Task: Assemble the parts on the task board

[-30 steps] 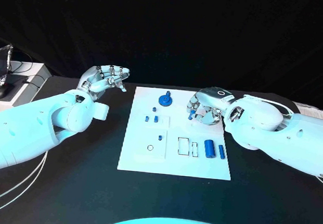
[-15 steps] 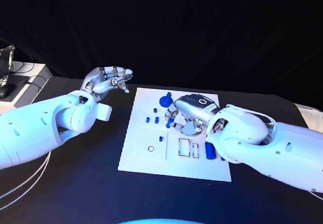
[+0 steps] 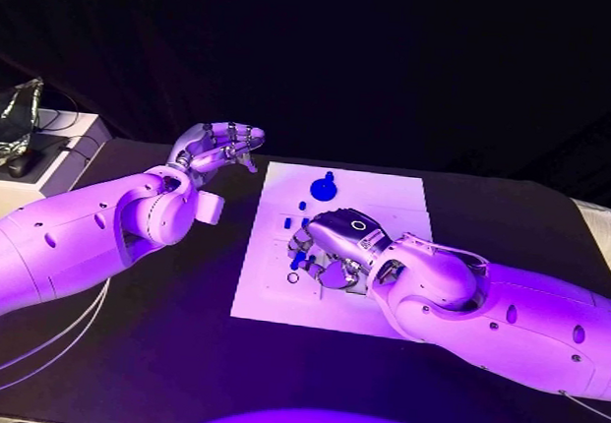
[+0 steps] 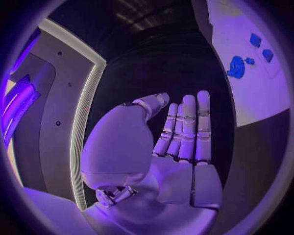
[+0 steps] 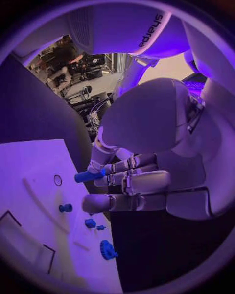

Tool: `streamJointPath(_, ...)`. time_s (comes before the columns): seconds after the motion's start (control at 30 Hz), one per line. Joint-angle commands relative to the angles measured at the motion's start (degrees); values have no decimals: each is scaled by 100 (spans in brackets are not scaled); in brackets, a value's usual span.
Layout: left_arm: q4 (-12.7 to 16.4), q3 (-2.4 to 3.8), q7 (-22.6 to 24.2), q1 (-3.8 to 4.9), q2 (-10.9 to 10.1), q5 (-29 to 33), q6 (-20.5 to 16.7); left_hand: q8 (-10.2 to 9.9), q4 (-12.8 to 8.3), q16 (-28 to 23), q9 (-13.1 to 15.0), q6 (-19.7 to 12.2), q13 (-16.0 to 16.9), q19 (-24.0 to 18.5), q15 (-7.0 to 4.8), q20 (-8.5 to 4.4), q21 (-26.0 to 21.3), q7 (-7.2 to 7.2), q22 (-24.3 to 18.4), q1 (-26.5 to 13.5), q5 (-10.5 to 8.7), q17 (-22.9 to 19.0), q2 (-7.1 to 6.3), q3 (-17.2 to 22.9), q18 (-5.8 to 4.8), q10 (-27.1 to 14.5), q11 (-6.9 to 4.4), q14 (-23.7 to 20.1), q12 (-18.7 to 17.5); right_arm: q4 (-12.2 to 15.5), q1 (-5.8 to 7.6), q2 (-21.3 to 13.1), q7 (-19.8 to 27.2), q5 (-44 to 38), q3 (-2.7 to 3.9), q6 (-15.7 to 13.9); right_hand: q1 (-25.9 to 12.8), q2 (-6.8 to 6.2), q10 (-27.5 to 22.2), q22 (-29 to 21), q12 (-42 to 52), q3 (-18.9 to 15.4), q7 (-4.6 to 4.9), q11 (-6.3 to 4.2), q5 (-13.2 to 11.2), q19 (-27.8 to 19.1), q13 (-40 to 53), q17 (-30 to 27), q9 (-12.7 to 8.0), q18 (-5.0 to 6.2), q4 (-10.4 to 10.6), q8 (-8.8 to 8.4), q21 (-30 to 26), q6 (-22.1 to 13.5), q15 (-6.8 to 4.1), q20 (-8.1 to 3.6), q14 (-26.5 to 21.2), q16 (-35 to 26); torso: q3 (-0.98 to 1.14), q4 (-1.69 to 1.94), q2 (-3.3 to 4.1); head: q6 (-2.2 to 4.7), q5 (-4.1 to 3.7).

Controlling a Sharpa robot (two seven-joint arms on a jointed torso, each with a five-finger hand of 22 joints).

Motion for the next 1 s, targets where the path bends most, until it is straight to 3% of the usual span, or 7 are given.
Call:
streamJointPath(0.03,15,5,52,-1,15,3,97,29,-8,40,-9,-49,-6,24,7,16,-25,-3,-7,22,-10,1,27,-23,36,-42,15,-42,28,-59,-54,51,35,-153,-11,0,135,143,274,-6,2,38,12,-249,38,-1,67,7,8,-77,4,19,17,13,-38,-25,282,38,5,5,3,-18,22)
streamJointPath(0.2,17,5,48,-1,13,2,101,29,-8,40,-9,-49,-6,24,7,16,-25,-3,-7,22,-10,1,27,-23,36,-42,15,-42,28,-137,-132,135,-76,-280,-22,-34,135,140,272,22,-4,45,15,-247,48,9,67,17,10,-82,-1,20,43,10,-38,-23,285,43,11,-5,6,-48,72)
streamJointPath(0.43,18,5,42,-1,20,-42,114,35,-9,42,-11,-49,-7,25,7,16,-25,-3,-7,25,-10,0,28,-26,36,-43,14,-42,34,-271,-190,221,-123,-366,-31,35,134,138,274,20,-5,47,15,-247,54,8,68,17,12,-82,-4,21,41,10,-39,-22,285,43,2,1,3,-67,42)
streamJointPath(1.0,29,6,40,-1,8,-117,121,36,-9,43,-12,-49,-7,26,7,16,-26,-3,-7,26,-10,0,28,-26,36,-43,14,-42,35,-413,-286,311,-114,-407,-50,148,133,130,285,39,-12,61,16,-246,88,12,70,29,20,-82,-20,26,57,11,-39,-21,288,50,2,1,4,-111,79)
